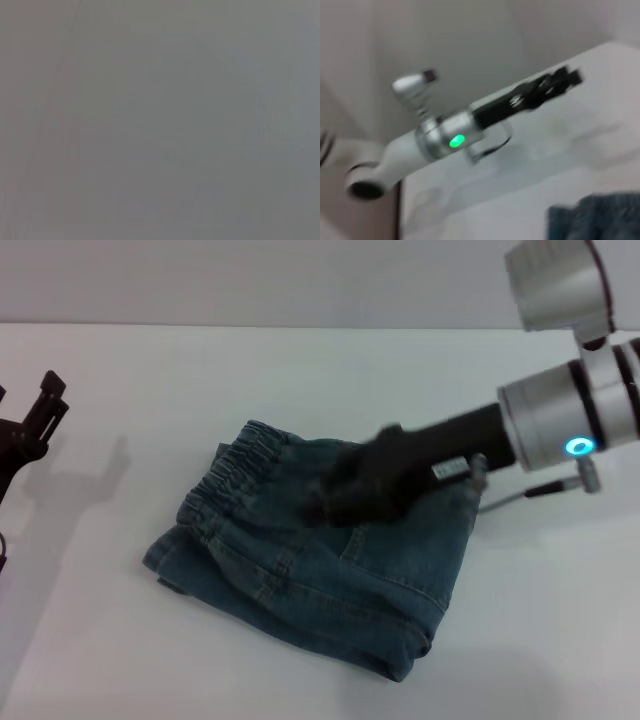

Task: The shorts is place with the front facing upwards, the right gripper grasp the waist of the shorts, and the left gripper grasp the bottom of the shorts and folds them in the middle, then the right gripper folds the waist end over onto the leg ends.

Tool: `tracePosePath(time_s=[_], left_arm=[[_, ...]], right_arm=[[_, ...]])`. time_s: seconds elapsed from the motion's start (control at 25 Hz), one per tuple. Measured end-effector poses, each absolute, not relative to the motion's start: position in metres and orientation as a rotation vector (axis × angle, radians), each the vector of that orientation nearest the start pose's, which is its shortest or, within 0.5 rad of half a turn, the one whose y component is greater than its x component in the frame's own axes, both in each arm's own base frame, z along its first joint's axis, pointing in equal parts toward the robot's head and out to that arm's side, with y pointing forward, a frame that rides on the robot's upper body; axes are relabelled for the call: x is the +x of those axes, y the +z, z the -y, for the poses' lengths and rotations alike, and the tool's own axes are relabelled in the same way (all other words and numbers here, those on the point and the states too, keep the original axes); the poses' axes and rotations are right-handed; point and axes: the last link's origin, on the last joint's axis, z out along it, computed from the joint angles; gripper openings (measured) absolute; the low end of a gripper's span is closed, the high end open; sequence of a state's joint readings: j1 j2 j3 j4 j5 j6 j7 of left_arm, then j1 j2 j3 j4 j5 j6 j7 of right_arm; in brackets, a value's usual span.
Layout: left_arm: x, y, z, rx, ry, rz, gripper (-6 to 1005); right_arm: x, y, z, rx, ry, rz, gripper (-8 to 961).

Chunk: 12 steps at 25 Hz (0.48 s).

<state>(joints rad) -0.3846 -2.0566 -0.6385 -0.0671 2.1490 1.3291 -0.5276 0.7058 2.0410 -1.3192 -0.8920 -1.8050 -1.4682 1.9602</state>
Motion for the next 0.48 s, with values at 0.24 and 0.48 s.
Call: tracePosePath(time_s=[0.24,0.48], left_arm=[[-0.347,0.007,-0.303,-1.545,-0.953,0.729,843],[-0.347,0.007,-0.304,-1.545,-0.951,0.729,843]], right_arm=[[0.146,-0.037,-0.338,-3.256,0.162,-0.766,407],[0.159,-0.049,-0.326,-3.285,-0.052,-0.846,407]])
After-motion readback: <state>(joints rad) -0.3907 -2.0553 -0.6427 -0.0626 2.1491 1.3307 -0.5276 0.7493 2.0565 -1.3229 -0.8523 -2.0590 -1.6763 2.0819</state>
